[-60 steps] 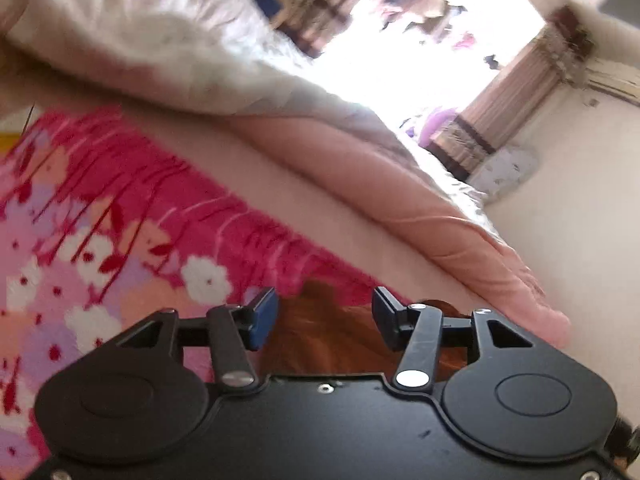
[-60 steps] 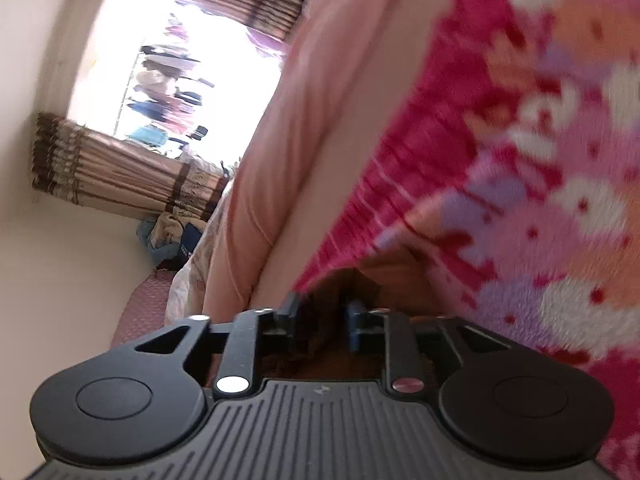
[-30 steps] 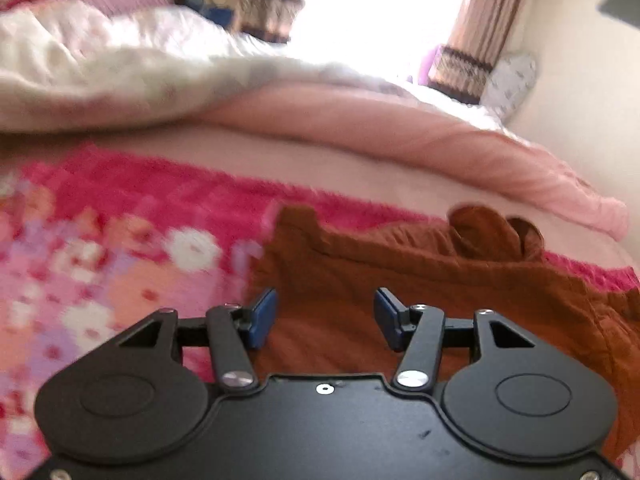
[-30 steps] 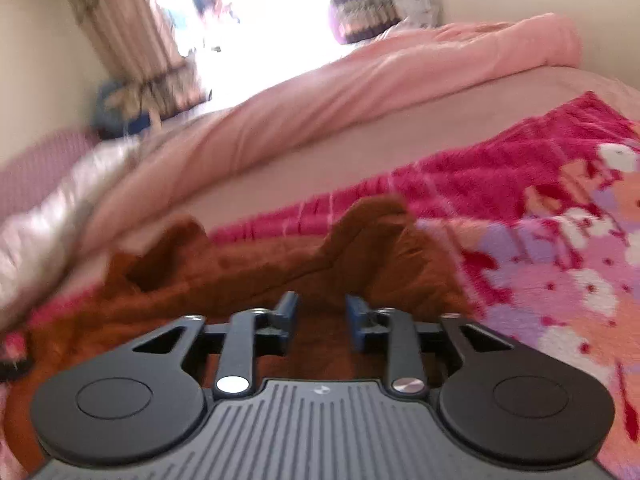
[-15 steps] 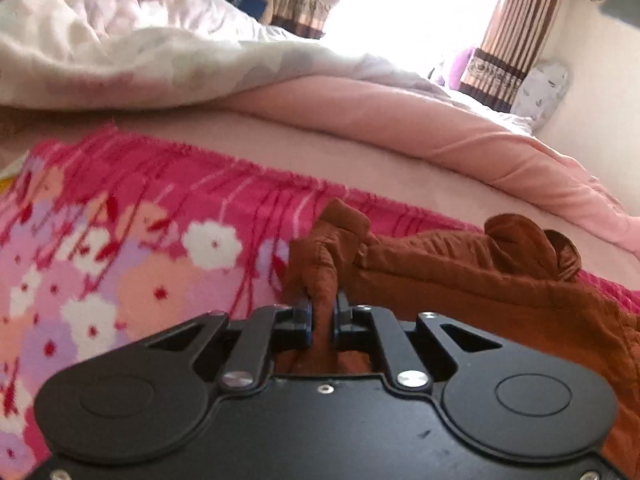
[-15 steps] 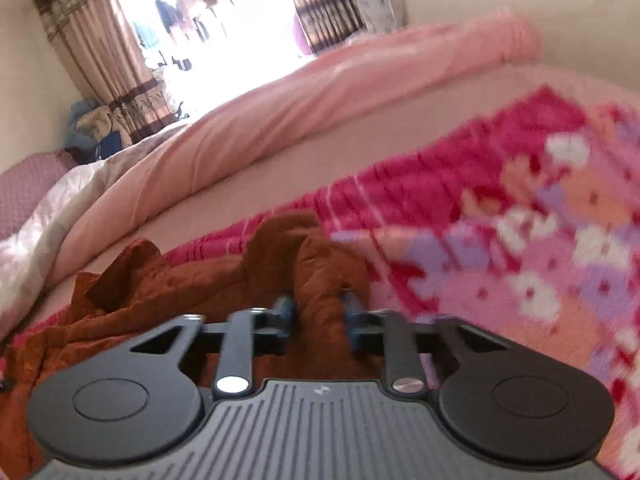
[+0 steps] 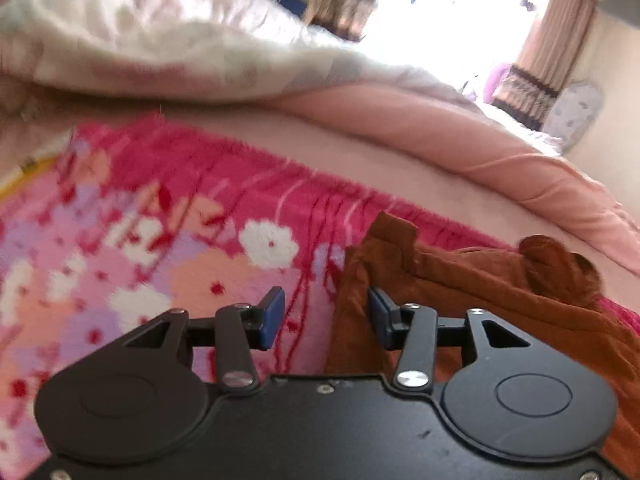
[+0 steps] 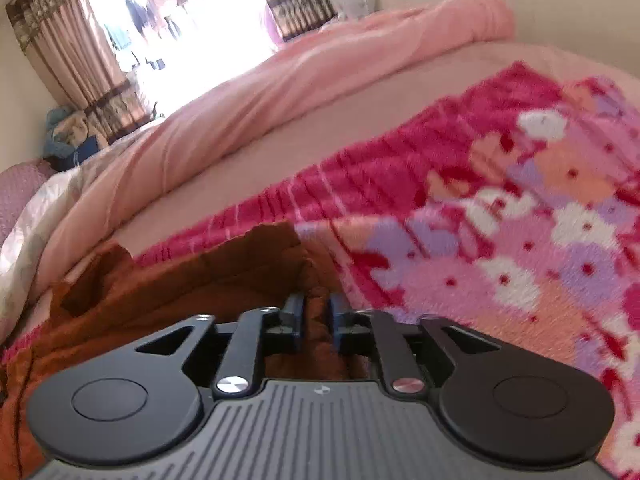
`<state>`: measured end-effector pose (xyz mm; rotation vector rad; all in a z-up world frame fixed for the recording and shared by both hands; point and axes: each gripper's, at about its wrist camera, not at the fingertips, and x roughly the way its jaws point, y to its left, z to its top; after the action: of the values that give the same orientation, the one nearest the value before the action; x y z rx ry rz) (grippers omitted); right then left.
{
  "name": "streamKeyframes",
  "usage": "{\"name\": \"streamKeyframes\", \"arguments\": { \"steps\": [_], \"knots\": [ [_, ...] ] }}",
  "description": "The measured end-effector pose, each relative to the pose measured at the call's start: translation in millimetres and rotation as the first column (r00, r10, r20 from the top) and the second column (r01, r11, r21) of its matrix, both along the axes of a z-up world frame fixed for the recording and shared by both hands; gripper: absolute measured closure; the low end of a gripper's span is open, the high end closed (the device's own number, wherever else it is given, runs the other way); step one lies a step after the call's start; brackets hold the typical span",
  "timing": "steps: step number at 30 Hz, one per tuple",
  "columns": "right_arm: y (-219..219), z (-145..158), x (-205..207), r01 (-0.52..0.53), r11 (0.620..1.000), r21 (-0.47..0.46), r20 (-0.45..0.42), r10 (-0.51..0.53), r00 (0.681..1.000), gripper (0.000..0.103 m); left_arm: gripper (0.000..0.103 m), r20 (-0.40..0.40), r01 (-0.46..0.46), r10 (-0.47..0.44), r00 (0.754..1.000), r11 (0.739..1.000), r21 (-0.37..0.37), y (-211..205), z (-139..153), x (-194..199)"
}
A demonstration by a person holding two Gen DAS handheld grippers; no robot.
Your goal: Fold large clothes
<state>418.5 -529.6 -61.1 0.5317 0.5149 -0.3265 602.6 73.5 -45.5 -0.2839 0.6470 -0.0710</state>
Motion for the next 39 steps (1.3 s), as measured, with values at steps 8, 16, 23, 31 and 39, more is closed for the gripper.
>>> {"name": "streamKeyframes", "arguments": {
  "steps": [8, 16, 23, 31, 39],
  "knots": [
    [52, 41, -83, -0.150, 0.981, -0.120, 0.105, 0.163, 0.981, 0.070, 0.056, 0.108, 0.160, -0.161, 0.981, 0.987, 0.011, -23, 31, -105],
    [65, -10, -87, -0.136, 0.979, -0.155, -0.026, 0.134, 0.991, 0.078, 0.056, -0.009, 0.156, -0.155, 0.988, 0.985, 0.074, -40, -19, -106],
    [51, -23, -89, -0.108, 0.993, -0.050, -0.013, 0.108, 0.994, 0.082, 0.055, -0.003, 0.142, -0.142, 0.990, 0.988, 0.058, -37, -24, -111],
    [35, -8, -155, -0.099, 0.950, 0.297, 0.153, 0.056, 0.987, 0.027, 0.041, 0.020, 0.026, -0.021, 1.000, 0.956, -0.294, 13, -12, -175],
    [29, -63, -162, -0.132, 0.797, 0.589, 0.173, 0.035, 0.984, 0.026, 0.041, -0.139, -0.104, 0.025, 0.990, 0.794, -0.599, 23, -64, -168]
  ]
}}
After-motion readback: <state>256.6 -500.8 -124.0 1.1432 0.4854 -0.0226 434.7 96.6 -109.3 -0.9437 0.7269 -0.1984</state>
